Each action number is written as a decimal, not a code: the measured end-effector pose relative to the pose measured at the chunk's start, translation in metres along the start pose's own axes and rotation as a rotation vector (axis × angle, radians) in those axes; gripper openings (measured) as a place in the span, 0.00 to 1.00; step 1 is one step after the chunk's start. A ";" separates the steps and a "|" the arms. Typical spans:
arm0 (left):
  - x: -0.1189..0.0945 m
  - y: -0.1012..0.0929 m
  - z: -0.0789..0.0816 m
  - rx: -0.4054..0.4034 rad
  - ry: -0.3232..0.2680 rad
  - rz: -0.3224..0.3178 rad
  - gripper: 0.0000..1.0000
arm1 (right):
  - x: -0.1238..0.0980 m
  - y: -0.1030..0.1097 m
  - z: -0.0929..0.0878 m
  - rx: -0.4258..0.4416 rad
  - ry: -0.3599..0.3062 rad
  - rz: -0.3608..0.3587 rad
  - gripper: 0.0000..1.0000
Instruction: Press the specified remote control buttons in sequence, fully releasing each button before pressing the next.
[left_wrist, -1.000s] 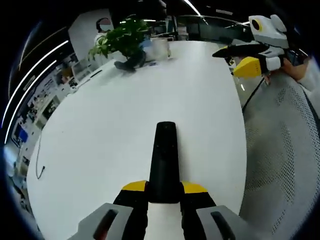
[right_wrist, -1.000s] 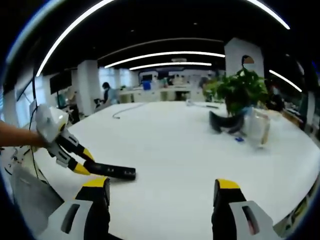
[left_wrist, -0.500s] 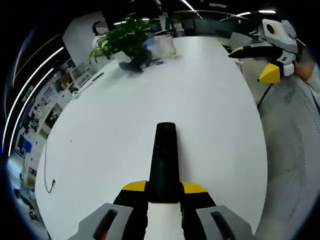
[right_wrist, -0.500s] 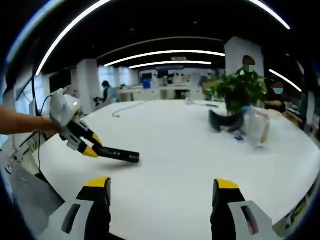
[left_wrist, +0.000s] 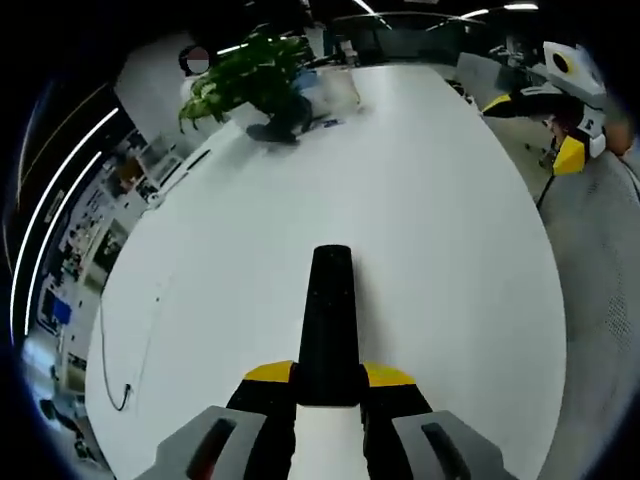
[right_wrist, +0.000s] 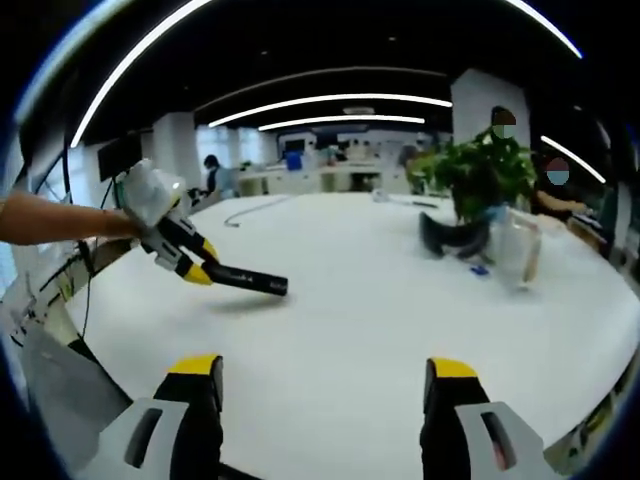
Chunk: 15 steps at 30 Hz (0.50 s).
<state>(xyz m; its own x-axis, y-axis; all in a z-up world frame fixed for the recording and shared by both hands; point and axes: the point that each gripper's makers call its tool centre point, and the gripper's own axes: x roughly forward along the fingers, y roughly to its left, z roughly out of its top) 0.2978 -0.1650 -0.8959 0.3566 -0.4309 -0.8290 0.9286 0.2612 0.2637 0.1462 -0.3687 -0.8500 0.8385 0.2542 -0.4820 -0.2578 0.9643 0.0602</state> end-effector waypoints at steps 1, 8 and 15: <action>0.002 0.004 0.000 0.006 0.005 0.000 0.23 | 0.000 0.000 0.000 0.005 -0.001 0.000 0.81; 0.010 0.024 0.000 0.032 0.023 -0.001 0.23 | 0.000 -0.001 -0.001 0.010 0.001 -0.004 0.81; 0.019 0.041 0.000 0.076 0.037 -0.008 0.23 | 0.001 -0.001 -0.003 0.012 0.014 0.000 0.81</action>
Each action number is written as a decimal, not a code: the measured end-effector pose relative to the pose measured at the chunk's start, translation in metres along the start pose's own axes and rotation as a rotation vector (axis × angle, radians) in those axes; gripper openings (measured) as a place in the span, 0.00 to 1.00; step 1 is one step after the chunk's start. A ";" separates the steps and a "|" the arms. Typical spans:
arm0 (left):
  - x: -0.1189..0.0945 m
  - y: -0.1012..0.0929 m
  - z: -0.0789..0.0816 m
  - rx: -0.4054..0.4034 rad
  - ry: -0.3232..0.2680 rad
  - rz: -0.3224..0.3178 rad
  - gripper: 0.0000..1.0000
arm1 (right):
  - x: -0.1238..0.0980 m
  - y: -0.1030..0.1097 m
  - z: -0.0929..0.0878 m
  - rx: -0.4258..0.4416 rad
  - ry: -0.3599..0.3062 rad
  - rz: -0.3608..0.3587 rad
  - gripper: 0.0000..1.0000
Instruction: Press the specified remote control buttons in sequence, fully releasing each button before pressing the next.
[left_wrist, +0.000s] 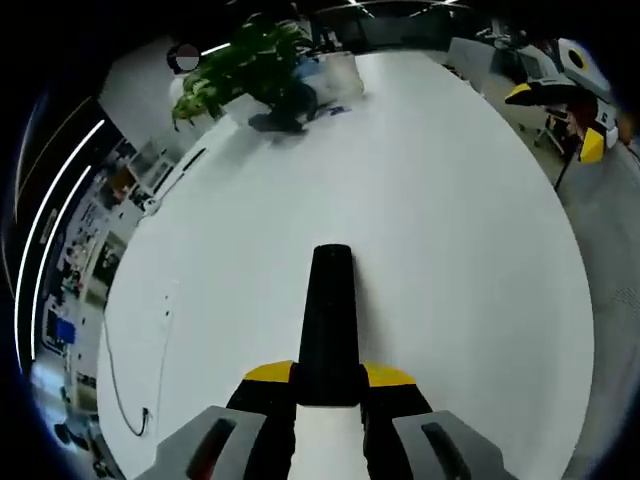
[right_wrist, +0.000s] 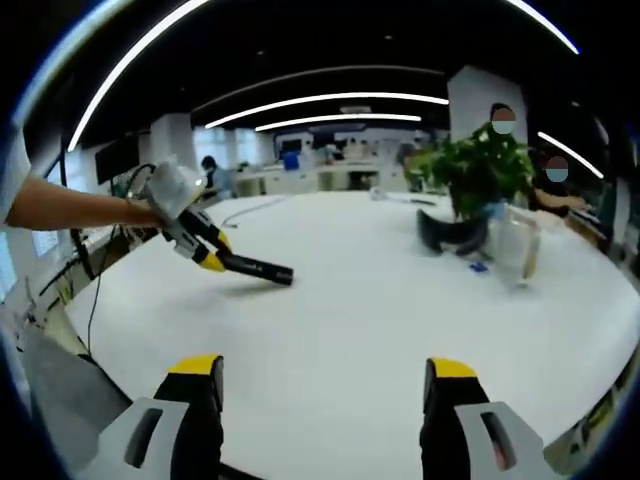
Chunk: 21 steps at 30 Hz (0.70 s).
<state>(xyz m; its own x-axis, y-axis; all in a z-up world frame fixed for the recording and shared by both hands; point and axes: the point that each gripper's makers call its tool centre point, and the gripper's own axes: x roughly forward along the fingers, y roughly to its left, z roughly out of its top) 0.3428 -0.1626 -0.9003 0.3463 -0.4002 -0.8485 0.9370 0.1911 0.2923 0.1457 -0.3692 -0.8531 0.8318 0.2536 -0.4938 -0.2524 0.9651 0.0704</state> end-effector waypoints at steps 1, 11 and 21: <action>0.001 0.002 0.001 -0.002 -0.001 -0.001 0.23 | 0.000 0.000 0.000 -0.001 0.002 0.001 0.81; 0.014 0.024 -0.003 -0.010 -0.004 0.007 0.23 | 0.002 -0.001 -0.005 0.004 0.025 0.002 0.79; 0.029 0.044 -0.007 0.009 -0.020 0.017 0.23 | 0.002 0.001 -0.008 0.009 0.046 0.009 0.78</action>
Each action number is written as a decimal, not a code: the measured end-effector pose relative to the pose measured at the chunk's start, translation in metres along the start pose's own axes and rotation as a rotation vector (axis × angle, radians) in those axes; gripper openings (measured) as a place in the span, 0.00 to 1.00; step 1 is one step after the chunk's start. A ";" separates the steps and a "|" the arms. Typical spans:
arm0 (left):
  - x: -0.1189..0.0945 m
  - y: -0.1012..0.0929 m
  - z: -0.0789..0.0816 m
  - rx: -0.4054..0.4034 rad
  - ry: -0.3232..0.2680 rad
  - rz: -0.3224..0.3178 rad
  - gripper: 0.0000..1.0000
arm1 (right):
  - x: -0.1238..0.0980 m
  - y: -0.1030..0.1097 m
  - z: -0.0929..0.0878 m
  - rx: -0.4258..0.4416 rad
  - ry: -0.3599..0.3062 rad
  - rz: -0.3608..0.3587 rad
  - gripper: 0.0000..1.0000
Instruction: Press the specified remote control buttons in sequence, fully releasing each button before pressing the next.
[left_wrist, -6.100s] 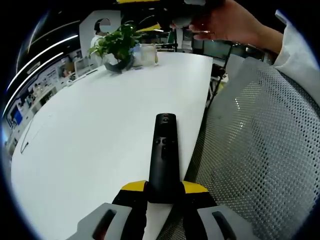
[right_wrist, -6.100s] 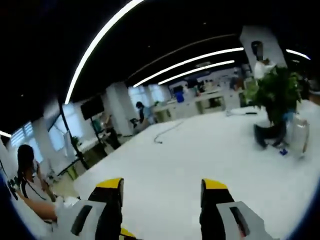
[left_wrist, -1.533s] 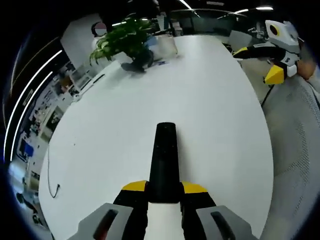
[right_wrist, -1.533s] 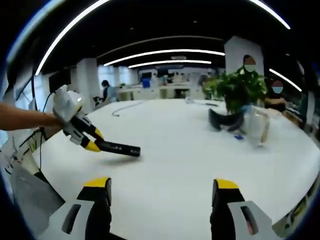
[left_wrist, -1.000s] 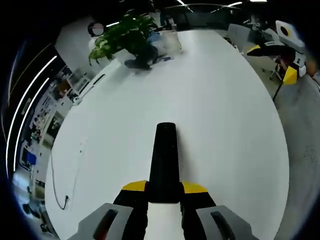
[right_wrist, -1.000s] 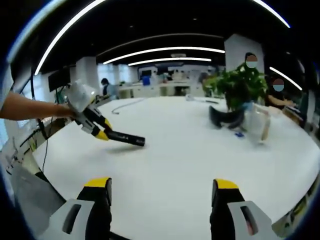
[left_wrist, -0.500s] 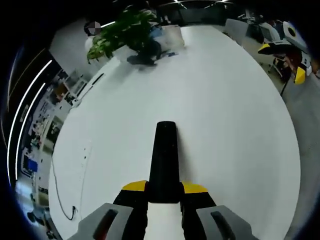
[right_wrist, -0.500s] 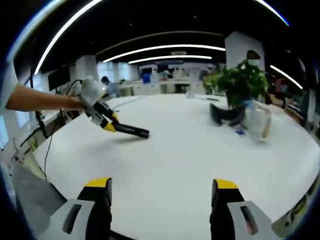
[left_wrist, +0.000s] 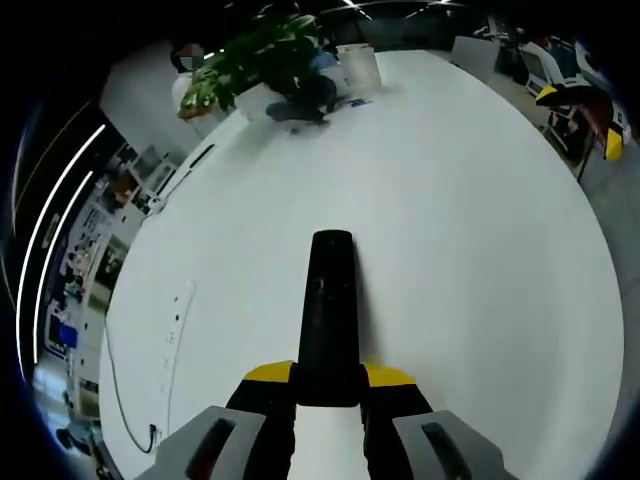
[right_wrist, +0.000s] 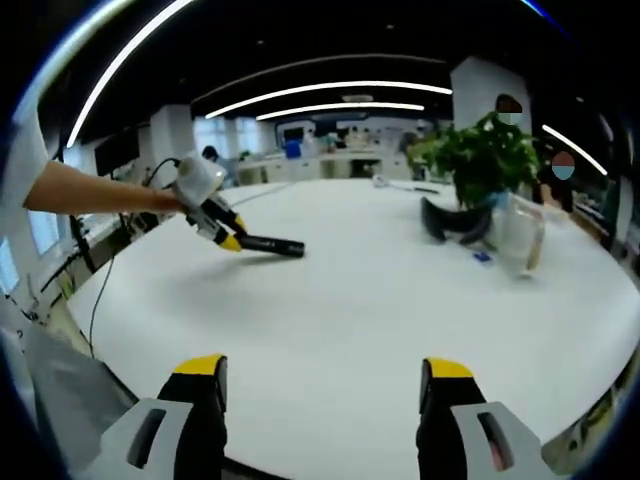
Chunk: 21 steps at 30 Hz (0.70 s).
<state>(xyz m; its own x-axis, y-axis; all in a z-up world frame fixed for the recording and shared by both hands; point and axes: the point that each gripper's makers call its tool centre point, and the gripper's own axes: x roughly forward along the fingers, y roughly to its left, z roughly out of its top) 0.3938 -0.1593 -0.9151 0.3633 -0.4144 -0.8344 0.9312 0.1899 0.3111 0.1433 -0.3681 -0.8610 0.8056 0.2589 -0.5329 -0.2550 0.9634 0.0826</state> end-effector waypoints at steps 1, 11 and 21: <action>0.002 0.003 0.000 0.008 -0.006 0.006 0.23 | 0.000 0.000 0.000 0.001 -0.002 0.000 0.78; 0.020 0.022 0.000 0.047 -0.025 0.018 0.23 | 0.001 -0.001 -0.003 0.011 0.019 -0.006 0.77; 0.037 0.037 -0.007 0.082 -0.017 0.005 0.23 | 0.002 -0.003 -0.007 0.018 0.044 -0.014 0.76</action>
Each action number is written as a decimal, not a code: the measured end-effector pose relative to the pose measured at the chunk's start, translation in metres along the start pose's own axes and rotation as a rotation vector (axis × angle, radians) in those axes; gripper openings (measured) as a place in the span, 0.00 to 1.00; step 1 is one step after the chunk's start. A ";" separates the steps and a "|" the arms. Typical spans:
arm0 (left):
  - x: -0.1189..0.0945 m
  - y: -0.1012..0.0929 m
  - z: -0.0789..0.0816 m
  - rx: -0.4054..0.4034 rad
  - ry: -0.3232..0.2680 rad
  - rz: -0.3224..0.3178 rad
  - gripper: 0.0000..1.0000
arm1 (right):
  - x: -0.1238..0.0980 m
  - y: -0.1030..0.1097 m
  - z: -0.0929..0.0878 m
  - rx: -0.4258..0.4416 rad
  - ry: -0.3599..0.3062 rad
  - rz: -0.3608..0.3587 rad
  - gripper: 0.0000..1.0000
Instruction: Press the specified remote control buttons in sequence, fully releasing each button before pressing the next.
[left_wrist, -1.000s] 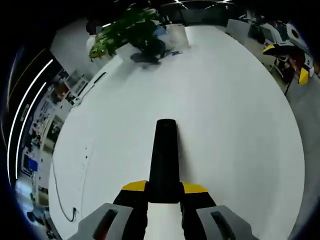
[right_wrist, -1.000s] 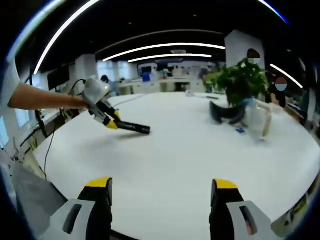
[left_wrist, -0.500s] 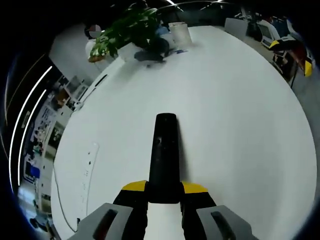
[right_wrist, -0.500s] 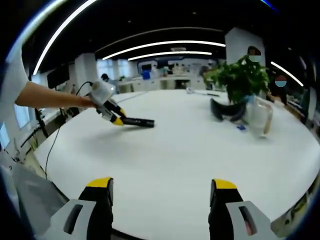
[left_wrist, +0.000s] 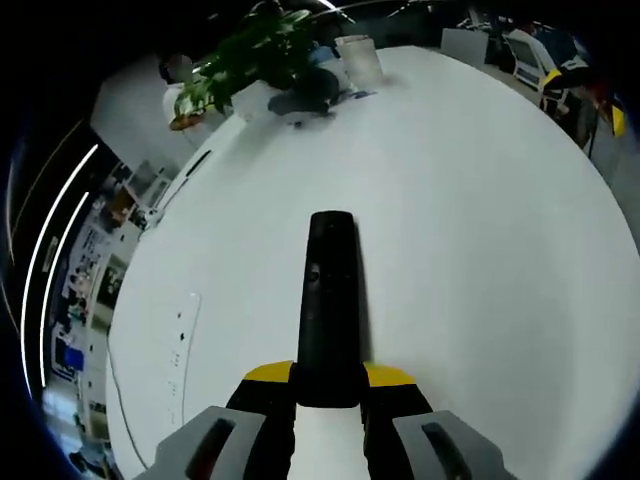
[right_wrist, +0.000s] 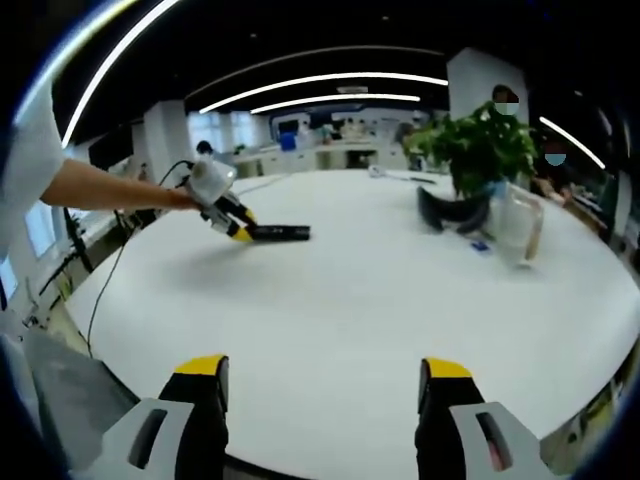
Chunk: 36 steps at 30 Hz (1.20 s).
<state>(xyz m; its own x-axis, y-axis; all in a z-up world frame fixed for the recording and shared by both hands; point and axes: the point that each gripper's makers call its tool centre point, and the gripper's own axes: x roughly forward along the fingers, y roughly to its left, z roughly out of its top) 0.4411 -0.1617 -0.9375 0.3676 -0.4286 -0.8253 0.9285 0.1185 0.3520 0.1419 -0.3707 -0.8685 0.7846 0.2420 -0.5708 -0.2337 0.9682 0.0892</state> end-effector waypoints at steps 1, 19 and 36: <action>0.001 0.001 -0.002 0.004 0.004 0.000 0.23 | 0.000 0.000 0.000 0.000 0.002 -0.001 0.76; 0.011 0.014 -0.005 0.005 0.021 -0.116 0.24 | 0.000 0.000 -0.001 0.012 0.007 0.008 0.75; 0.009 0.022 -0.010 -0.140 0.041 -0.078 0.33 | 0.000 0.000 0.000 0.014 -0.003 0.008 0.75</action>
<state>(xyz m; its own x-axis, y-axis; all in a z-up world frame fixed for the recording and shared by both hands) 0.4654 -0.1544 -0.9420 0.2933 -0.4047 -0.8662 0.9515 0.2112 0.2235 0.1426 -0.3708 -0.8684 0.7842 0.2500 -0.5679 -0.2323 0.9670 0.1049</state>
